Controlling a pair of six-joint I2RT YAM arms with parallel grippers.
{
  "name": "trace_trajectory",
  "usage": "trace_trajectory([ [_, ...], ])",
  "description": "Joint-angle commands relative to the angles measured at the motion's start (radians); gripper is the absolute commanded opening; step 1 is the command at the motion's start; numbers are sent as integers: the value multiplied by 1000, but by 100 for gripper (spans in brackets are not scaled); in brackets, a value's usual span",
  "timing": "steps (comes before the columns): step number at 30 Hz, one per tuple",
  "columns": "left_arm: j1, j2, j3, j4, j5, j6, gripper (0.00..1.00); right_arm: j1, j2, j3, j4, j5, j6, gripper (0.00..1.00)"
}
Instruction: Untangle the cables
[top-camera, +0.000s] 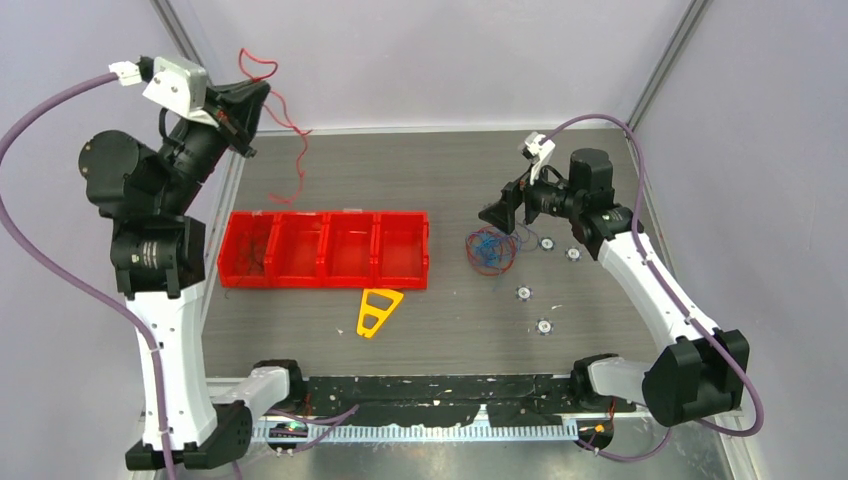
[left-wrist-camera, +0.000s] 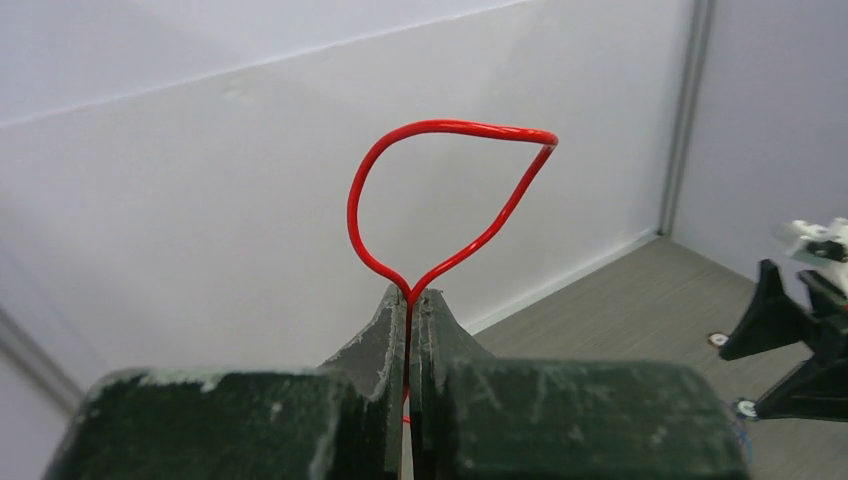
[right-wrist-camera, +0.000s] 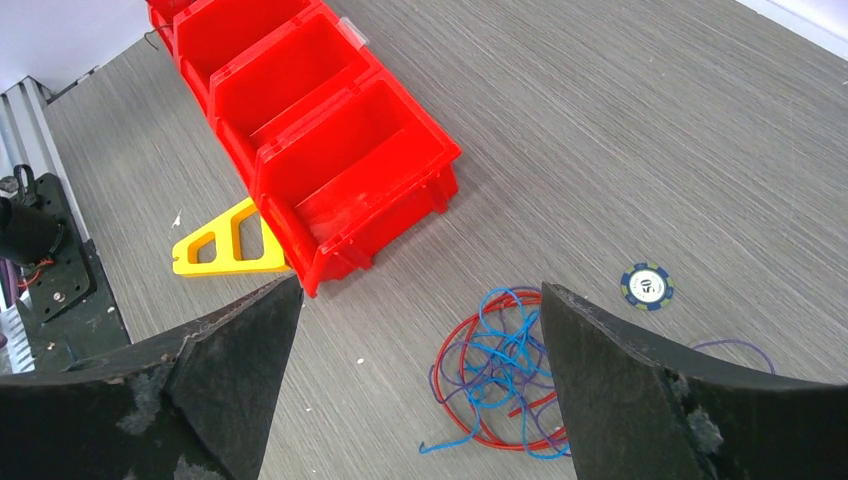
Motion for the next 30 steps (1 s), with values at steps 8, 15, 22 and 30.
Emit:
trace_trajectory([
  [8, 271, -48, -265, 54, -58, -86, 0, -4, 4, 28, -14, -17, -21, 95],
  [15, 289, -37, -255, 86, 5, -118, 0, -3, -11, 23, -44, 1, -42, 95],
  [22, 290, -1, -115, 66, 28, -134, 0, -3, -12, 19, -43, 6, -43, 95],
  [30, 290, 23, -51, 67, 32, -150, 0, -3, -3, 26, -45, 6, -44, 95],
])
